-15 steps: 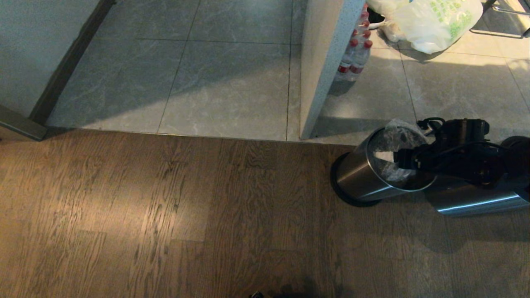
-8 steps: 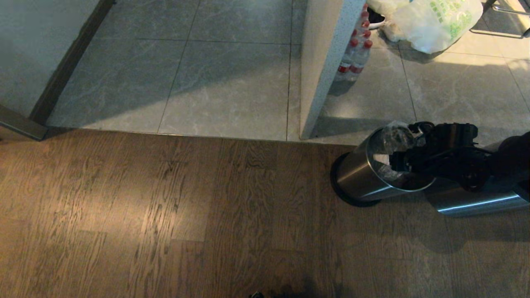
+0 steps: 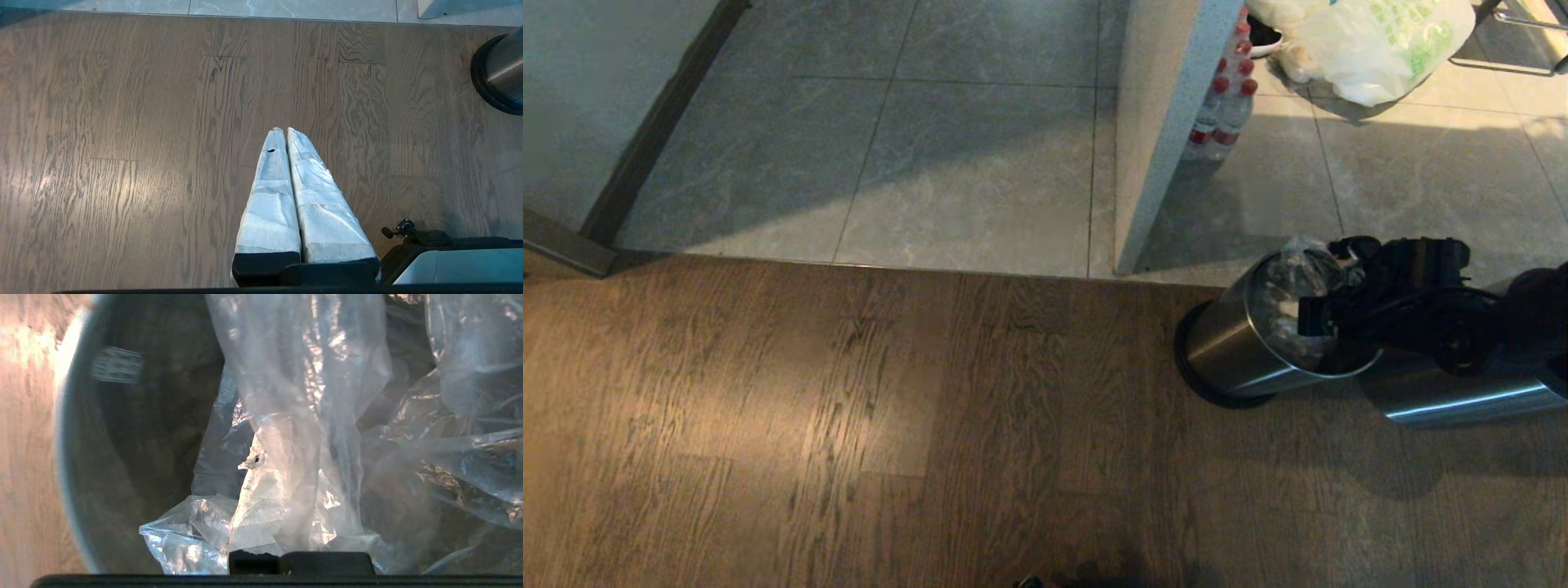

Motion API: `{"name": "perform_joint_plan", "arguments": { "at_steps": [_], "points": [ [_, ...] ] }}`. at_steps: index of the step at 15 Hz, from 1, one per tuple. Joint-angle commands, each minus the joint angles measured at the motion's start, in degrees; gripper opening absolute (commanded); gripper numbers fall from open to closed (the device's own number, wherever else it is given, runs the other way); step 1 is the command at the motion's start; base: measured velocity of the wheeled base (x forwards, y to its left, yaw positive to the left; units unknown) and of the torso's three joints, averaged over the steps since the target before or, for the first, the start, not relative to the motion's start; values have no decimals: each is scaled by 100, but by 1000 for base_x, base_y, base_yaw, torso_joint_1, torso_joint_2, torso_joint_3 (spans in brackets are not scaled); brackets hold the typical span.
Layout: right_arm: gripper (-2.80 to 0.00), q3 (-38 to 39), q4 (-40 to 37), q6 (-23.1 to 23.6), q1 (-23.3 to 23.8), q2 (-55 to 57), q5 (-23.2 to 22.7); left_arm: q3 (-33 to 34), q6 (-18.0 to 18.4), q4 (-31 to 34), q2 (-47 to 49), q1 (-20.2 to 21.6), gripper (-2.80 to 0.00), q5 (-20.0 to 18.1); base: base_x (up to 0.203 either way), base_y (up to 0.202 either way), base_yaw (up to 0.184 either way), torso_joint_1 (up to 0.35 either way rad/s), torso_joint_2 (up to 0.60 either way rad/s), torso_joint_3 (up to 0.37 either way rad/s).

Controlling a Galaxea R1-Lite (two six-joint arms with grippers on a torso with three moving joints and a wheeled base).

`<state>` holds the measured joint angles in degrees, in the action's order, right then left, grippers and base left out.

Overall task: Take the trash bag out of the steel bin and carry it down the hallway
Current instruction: Pick up the trash bag

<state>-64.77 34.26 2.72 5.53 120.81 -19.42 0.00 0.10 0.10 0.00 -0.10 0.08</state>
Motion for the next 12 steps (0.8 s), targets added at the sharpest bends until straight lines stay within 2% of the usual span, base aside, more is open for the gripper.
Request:
{"name": "perform_joint_plan", "arguments": {
  "at_steps": [1, 6, 12],
  "points": [
    [-280, 52, -11, -7, 5, -243, -9, 0, -1, -1, 0, 1, -280, 0, 0, 0, 0, 0, 0, 0],
    [-280, 313, -459, -15, 11, -1005, -9, 0, -1, -1, 0, 1, -280, 0, 0, 0, 0, 0, 0, 0],
    [-280, 747, -1613, -49, 216, -2840, -6, 0, -1, -1, 0, 1, -280, 0, 0, 0, 0, 0, 0, 0]
  ]
}}
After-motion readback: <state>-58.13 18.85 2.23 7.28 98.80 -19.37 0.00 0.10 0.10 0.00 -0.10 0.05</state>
